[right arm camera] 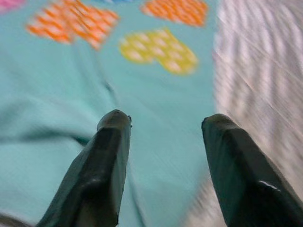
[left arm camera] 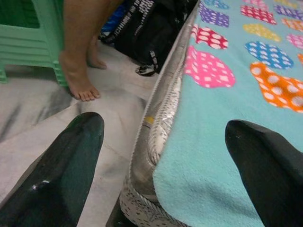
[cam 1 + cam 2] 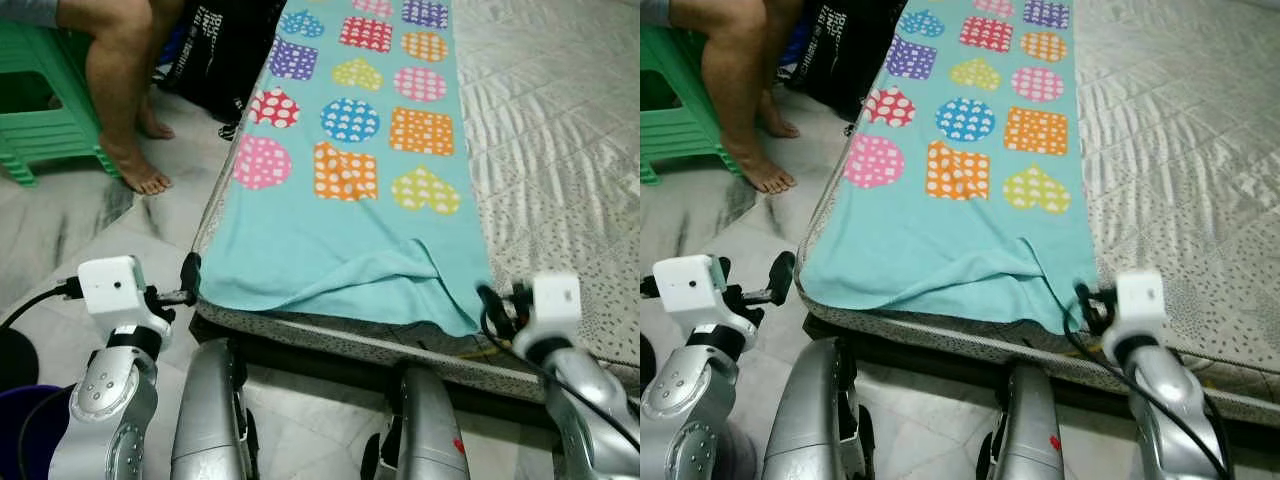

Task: Clean up the room

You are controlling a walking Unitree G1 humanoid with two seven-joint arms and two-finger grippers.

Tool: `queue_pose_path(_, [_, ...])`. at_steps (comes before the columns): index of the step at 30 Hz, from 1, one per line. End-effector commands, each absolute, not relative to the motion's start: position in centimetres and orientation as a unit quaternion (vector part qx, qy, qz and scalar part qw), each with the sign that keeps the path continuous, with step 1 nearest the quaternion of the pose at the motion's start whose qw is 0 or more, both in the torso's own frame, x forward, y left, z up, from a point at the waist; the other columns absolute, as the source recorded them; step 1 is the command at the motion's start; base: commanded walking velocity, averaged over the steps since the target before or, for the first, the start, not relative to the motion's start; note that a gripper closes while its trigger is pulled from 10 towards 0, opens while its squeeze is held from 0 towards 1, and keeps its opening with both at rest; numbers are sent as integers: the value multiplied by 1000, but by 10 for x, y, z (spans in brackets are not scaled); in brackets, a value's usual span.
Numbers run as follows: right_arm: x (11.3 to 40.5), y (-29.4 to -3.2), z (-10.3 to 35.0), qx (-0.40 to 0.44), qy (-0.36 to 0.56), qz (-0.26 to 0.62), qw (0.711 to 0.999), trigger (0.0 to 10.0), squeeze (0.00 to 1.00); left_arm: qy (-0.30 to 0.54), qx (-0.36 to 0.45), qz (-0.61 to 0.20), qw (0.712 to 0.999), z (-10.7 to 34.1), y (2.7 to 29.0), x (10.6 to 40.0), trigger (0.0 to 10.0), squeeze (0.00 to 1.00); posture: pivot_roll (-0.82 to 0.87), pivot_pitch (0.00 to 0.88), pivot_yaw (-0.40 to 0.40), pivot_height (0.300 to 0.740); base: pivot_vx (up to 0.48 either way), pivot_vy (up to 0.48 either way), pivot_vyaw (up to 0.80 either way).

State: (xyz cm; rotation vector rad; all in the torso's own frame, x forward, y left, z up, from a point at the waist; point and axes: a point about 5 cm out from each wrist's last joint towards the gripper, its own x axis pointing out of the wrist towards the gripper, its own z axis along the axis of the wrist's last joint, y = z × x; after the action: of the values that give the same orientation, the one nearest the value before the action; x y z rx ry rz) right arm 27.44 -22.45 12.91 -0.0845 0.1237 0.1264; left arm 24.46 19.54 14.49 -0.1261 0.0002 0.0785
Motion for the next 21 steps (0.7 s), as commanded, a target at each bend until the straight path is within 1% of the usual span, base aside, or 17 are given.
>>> queue_pose_path(1, [271, -210, 123, -31, 88, 109, 990, 10000, 1000, 4, -65, 39, 997, 143, 195, 243, 10000, 0, 77, 193, -72, 545, 0, 0, 0])
queue_pose_path(3, [272, -190, 124, -45, 97, 171, 979, 10000, 1000, 4, -64, 33, 997, 143, 192, 243, 10000, 0, 80, 195, -71, 545, 0, 0, 0])
queue_pose_path(5, [275, -182, 121, -59, 102, 186, 975, 10000, 1000, 5, -65, 31, 997, 143, 191, 242, 10000, 0, 81, 197, -70, 545, 0, 0, 0])
queue_pose_path(7, [279, -179, 119, -70, 105, 184, 975, 10000, 1000, 5, -65, 29, 997, 143, 190, 242, 10000, 0, 82, 198, -69, 545, 0, 0, 0])
queue_pose_path(10, [295, -169, 115, -72, 110, 163, 978, 10000, 1000, 5, -58, 19, 998, 144, 188, 240, 10000, 0, 97, 206, -67, 545, 0, 0, 0])
queue_pose_path(13, [303, -163, 116, -73, 105, 158, 979, 10000, 1000, 5, -55, 18, 998, 144, 189, 237, 10000, 0, 106, 211, -66, 545, 0, 0, 0])
queue_pose_path(14, [306, -161, 116, -74, 103, 152, 980, 10000, 973, 6, -55, 18, 998, 143, 190, 236, 10000, 0, 109, 213, -67, 545, 0, 0, 0])
queue_pose_path(15, [310, -160, 116, -76, 103, 144, 981, 10000, 824, 8, -53, 19, 998, 143, 191, 234, 10000, 0, 117, 217, -67, 545, 0, 0, 0])
queue_pose_path(16, [313, -160, 115, -78, 104, 138, 982, 10000, 824, 9, -52, 19, 998, 142, 191, 233, 10000, 0, 118, 218, -67, 545, 0, 0, 0])
queue_pose_path(17, [316, -159, 115, -80, 104, 129, 983, 10000, 545, 11, -51, 20, 998, 142, 191, 232, 10000, 0, 126, 222, -69, 545, 0, 0, 0])
queue_pose_path(18, [318, -159, 115, -82, 104, 124, 983, 10000, 545, 12, -51, 21, 998, 142, 191, 231, 10000, 0, 127, 224, -70, 545, 0, 0, 0])
queue_pose_path(19, [321, -159, 114, -88, 105, 115, 984, 10000, 122, 12, -50, 21, 998, 142, 191, 230, 10000, 0, 128, 228, -69, 545, 0, 0, 0])
queue_pose_path(20, [323, -160, 114, -92, 105, 110, 984, 10000, 122, 12, -50, 22, 998, 142, 191, 229, 10000, 0, 131, 230, -70, 545, 0, 0, 0])
queue_pose_path(21, [327, -161, 113, -98, 107, 98, 985, 10000, 0, 13, -50, 22, 998, 142, 190, 228, 10000, 0, 133, 235, -70, 545, 0, 0, 0])
